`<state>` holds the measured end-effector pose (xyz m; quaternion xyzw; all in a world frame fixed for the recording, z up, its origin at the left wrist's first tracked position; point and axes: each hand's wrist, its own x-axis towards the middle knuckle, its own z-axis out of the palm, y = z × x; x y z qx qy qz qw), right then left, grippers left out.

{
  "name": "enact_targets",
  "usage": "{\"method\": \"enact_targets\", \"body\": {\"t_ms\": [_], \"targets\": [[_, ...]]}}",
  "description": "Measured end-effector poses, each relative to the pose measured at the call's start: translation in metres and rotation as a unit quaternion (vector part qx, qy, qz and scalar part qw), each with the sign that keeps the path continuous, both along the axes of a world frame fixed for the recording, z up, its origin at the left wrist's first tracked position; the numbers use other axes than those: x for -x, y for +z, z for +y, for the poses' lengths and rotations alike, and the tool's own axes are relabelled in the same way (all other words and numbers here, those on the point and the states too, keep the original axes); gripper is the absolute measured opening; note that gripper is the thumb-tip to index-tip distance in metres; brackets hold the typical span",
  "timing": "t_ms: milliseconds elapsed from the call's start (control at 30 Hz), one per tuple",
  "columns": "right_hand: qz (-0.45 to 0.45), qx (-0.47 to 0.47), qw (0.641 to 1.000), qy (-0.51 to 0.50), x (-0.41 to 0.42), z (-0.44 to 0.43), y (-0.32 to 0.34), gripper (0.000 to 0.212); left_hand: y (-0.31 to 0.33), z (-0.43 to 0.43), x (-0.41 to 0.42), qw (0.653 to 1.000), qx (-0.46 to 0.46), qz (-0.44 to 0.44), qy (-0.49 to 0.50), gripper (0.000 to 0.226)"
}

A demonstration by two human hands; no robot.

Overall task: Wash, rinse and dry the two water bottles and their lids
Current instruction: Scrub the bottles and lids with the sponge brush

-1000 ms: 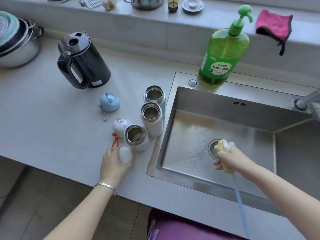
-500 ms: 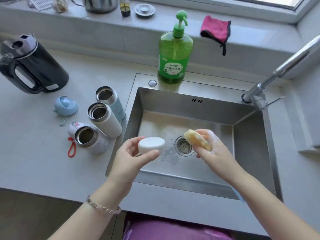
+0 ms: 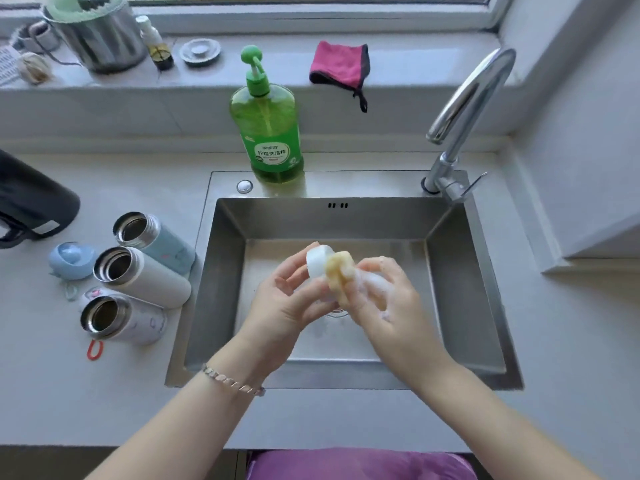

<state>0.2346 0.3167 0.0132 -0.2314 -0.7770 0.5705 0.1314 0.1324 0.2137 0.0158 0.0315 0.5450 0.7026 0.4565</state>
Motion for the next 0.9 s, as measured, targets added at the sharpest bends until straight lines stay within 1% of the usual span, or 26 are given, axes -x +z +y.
{"method": "enact_targets", "body": {"t_ms": [67, 133, 200, 267, 333, 400, 467, 533, 567, 600, 667, 733, 833, 900], "targets": [[0.017, -0.001, 1.000, -0.010, 0.002, 0.005, 0.000, 0.019, 0.002, 0.004, 0.001, 1.000, 0.003, -0.001, -0.018, 0.073], [-0.023, 0.015, 0.999, -0.033, 0.008, 0.016, -0.007, 0.027, 0.003, 0.007, -0.001, 0.999, 0.012, 0.001, -0.034, 0.067], [-0.059, 0.028, 0.997, -0.031, 0.009, 0.019, -0.012, 0.031, 0.004, 0.009, 0.000, 0.999, 0.017, -0.002, -0.047, 0.064], [-0.048, 0.039, 0.997, -0.035, 0.008, 0.016, -0.013, 0.031, 0.006, 0.010, 0.005, 0.998, 0.013, -0.001, -0.058, 0.063], [-0.031, 0.062, 0.996, -0.060, 0.009, 0.015, -0.015, 0.037, 0.007, 0.012, 0.009, 0.998, 0.019, 0.010, -0.065, 0.056], [-0.021, 0.081, 0.993, -0.079, 0.012, 0.018, -0.016, 0.037, 0.006, 0.017, 0.011, 0.998, 0.022, 0.005, -0.063, 0.053], [-0.015, 0.076, 0.993, -0.087, 0.015, 0.021, -0.016, 0.035, 0.004, 0.020, 0.013, 0.998, 0.017, -0.011, -0.057, 0.058], [-0.032, 0.051, 0.996, -0.069, 0.012, 0.023, -0.014, 0.037, 0.006, 0.021, 0.016, 0.998, 0.026, -0.008, -0.062, 0.059], [-0.042, 0.017, 0.998, -0.053, 0.010, 0.025, -0.014, 0.037, 0.008, 0.021, 0.017, 0.997, 0.041, 0.009, -0.072, 0.056], [-0.046, -0.029, 0.998, -0.036, 0.007, 0.026, -0.014, 0.036, 0.009, 0.021, 0.016, 0.994, 0.064, 0.036, -0.082, 0.048], [-0.043, -0.092, 0.995, -0.010, 0.003, 0.026, -0.012, 0.034, 0.012, 0.020, 0.013, 0.982, 0.116, 0.117, -0.093, 0.025], [-0.046, -0.094, 0.994, 0.001, 0.002, 0.027, -0.009, 0.029, 0.013, 0.019, 0.012, 0.964, 0.155, 0.191, -0.099, 0.021], [-0.024, -0.045, 0.999, -0.010, 0.004, 0.026, -0.010, 0.023, 0.014, 0.015, 0.013, 0.930, 0.191, 0.300, -0.095, 0.020], [-0.014, -0.064, 0.998, 0.001, 0.005, 0.018, -0.009, 0.028, 0.012, 0.012, 0.015, 0.919, 0.196, 0.337, -0.066, 0.018]]}}
